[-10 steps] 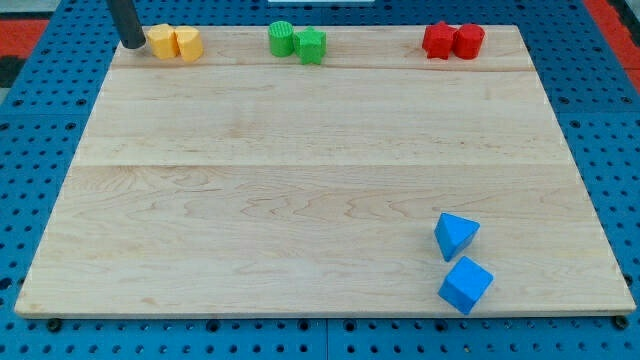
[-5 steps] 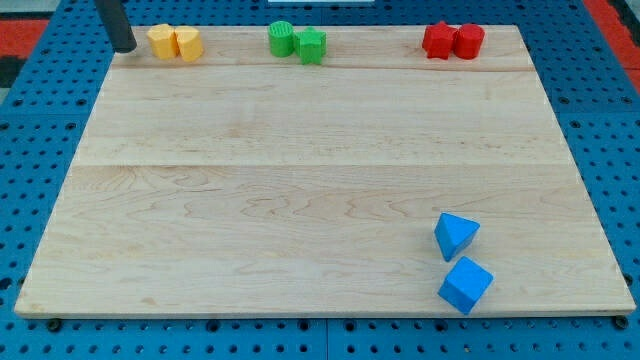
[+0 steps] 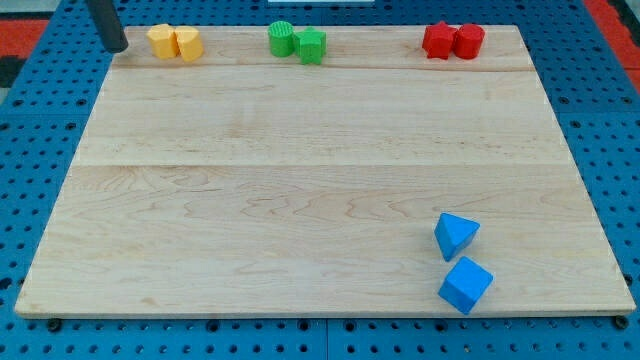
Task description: Move arm away from yellow hexagon
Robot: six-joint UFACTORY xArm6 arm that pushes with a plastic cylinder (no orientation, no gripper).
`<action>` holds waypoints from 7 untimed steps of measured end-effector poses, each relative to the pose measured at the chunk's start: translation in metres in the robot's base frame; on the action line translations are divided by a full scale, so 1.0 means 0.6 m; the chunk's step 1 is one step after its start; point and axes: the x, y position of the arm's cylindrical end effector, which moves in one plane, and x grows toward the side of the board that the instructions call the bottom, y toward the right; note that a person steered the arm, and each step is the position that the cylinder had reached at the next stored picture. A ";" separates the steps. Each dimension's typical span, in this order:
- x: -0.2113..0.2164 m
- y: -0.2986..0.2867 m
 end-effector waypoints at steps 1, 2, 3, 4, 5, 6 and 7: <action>0.000 -0.001; 0.000 -0.001; 0.073 0.002; 0.165 0.060; 0.183 0.161; 0.204 0.374; 0.251 0.599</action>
